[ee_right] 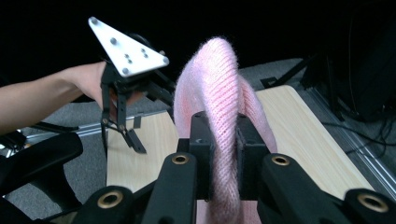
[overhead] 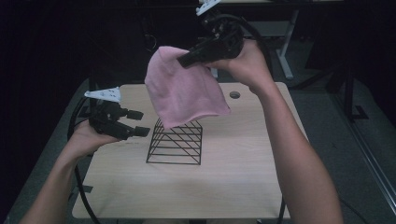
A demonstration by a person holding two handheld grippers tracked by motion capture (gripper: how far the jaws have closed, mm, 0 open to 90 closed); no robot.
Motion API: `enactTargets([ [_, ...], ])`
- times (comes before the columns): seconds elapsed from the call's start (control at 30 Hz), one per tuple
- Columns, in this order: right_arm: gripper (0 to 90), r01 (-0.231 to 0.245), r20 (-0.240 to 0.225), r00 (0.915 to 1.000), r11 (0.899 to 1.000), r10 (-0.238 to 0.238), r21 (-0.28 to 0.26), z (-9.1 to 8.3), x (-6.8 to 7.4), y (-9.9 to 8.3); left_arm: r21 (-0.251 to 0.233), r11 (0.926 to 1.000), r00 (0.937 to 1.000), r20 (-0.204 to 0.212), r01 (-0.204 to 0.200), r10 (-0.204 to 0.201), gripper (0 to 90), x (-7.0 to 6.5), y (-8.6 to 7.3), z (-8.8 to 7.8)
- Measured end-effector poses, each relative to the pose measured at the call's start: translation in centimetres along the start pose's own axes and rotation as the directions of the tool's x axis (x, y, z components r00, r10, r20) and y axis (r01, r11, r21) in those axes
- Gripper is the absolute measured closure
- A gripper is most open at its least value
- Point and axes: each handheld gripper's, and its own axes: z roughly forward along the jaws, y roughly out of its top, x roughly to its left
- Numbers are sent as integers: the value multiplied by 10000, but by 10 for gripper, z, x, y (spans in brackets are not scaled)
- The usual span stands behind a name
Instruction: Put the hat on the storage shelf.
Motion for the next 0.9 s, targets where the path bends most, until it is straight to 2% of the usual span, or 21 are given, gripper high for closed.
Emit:
enactTargets([
  [0.1,802,165,-170,9997,9998,-167,-119,9,3,7,-340,9990,9996,24,277,-276,254,5,0,-2],
  [0.17,802,187,-225,9996,9997,-191,-166,11,4,8,-393,9987,9995,18,323,-322,263,6,0,-3],
  [0.27,802,208,-371,9991,9994,-218,-262,18,6,12,-502,9980,9992,132,381,-375,393,9,-1,-5],
  [0.3,802,203,-413,9989,9993,-216,-299,20,6,13,-488,9975,9985,215,518,-508,393,9,-2,-5],
  [0.4,802,312,-502,9982,9988,-331,-369,27,7,15,-508,9970,9978,313,592,-577,499,13,-3,-4],
  [0.43,802,210,-631,9977,9990,-235,-402,31,8,16,-603,9957,9967,437,707,-681,559,15,-5,-4],
  [0.53,802,325,-655,9972,9984,-354,-456,37,6,15,-552,9963,9973,371,653,-633,702,17,-7,-5],
  [0.6,802,202,-679,9974,9987,-233,-460,39,6,15,-541,9964,9974,336,655,-637,789,18,-7,-5],
  [0.67,802,180,-667,9975,9986,-213,-495,41,4,13,-526,9965,9978,128,655,-649,818,20,-9,-9],
  [0.73,802,136,-666,9976,9986,-170,-504,42,3,12,-562,9957,9973,111,737,-732,822,21,-10,-9],
  [0.9,801,-123,-651,9978,9990,95,-427,51,-3,1,-262,9969,9972,-87,745,-748,829,25,-16,-11],
])
